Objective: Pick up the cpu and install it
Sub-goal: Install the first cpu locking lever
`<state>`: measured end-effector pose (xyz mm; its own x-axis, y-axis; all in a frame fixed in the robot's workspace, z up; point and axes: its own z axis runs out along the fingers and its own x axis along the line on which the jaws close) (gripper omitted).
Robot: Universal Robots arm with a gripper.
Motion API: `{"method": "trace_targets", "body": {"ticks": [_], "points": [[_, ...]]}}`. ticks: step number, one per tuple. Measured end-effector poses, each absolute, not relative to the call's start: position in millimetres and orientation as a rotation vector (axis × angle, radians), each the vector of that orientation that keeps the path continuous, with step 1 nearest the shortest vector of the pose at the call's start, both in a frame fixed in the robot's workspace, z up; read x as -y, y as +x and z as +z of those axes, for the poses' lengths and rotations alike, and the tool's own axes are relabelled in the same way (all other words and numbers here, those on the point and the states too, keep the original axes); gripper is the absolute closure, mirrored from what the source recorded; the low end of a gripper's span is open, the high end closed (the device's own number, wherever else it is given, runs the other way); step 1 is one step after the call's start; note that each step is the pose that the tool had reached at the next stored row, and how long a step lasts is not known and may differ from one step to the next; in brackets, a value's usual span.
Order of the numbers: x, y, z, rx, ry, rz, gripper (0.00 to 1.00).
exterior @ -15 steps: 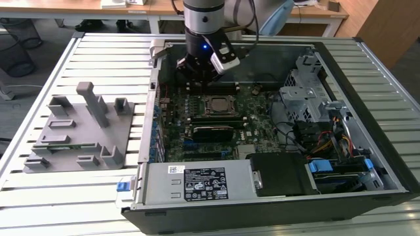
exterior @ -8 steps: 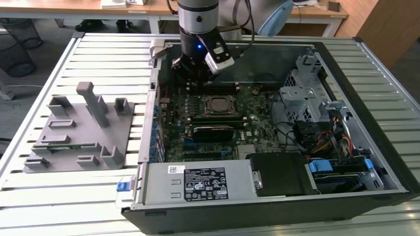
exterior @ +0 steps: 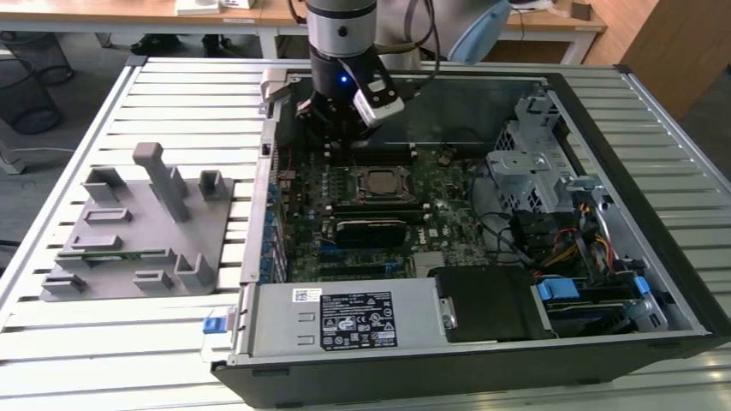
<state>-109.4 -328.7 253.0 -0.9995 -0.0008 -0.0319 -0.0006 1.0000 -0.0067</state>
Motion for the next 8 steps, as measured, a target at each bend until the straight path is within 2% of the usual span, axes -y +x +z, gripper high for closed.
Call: {"method": "trace_targets", "body": {"ticks": [8], "points": [[325.2,-114.1,253.3,-3.11,-0.001,-0.01,0.89]]}}
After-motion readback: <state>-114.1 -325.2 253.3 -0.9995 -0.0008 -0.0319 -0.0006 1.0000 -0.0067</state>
